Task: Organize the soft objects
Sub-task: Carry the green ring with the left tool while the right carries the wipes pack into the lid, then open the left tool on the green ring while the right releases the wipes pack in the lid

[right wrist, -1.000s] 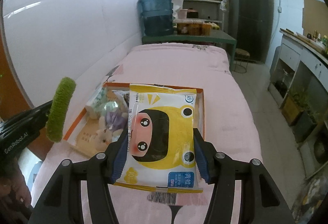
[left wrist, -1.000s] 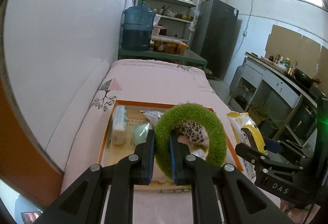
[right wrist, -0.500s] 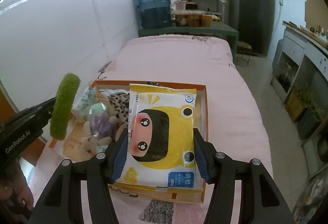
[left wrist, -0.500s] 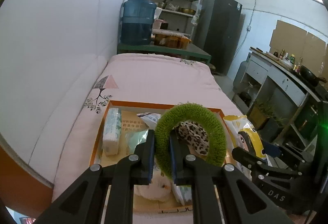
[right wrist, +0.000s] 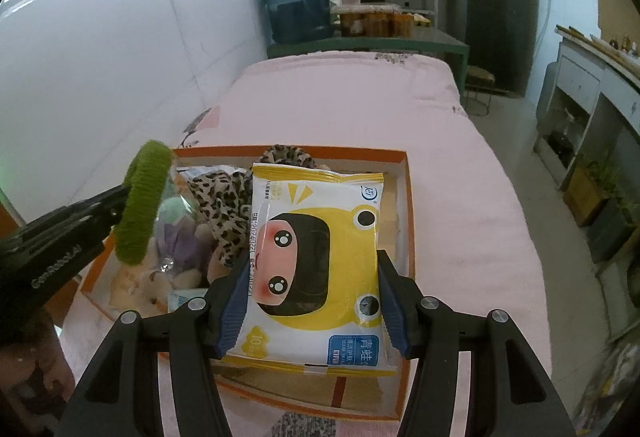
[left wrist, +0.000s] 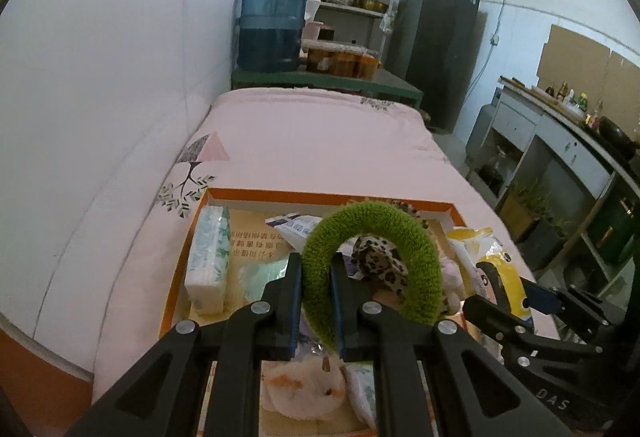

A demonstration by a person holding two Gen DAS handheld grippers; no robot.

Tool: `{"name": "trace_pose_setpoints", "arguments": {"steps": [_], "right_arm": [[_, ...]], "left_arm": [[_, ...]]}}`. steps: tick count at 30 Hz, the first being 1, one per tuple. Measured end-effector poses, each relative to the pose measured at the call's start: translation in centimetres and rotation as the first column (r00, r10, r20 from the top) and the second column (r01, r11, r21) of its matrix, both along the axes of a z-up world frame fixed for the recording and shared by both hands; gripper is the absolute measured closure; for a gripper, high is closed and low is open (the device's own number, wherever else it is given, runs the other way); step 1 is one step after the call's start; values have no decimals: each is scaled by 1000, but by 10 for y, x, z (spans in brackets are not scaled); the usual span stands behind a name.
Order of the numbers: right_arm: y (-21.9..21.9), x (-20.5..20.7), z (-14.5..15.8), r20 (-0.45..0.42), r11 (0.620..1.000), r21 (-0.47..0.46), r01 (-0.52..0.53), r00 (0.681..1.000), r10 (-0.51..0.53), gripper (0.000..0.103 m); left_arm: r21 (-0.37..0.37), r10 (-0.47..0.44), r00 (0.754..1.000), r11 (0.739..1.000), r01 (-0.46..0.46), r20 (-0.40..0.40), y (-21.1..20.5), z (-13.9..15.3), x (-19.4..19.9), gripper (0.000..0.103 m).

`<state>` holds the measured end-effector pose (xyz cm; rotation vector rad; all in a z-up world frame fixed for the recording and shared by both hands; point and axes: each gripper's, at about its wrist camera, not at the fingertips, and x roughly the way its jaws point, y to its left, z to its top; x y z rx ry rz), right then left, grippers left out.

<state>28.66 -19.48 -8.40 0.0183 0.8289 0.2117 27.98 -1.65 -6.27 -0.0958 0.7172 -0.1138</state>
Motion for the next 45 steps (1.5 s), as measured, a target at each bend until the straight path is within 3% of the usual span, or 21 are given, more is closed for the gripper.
{"name": "trace_pose_setpoints", "arguments": {"steps": [16, 31, 34, 39, 45], "right_arm": [[1, 15, -19, -42, 1000, 0, -7, 999, 7, 43], [2, 22, -32, -60, 1000, -1, -11, 998, 11, 41], [4, 21, -33, -64, 1000, -7, -10, 998, 10, 40], [3, 20, -34, -67, 1000, -6, -11, 998, 10, 35], [2, 18, -30, -45, 1000, -10, -6, 999, 6, 29]], "left_arm": [[50, 4, 999, 999, -1, -48, -6, -24, 20, 90], [36, -1, 997, 999, 4, -77, -3, -42, 29, 89], [38, -1, 997, 999, 4, -73, -4, -42, 28, 83], [27, -13, 998, 1000, 15, -68, -5, -43, 25, 50], [21, -16, 998, 1000, 18, -67, -4, -42, 23, 48]]}}
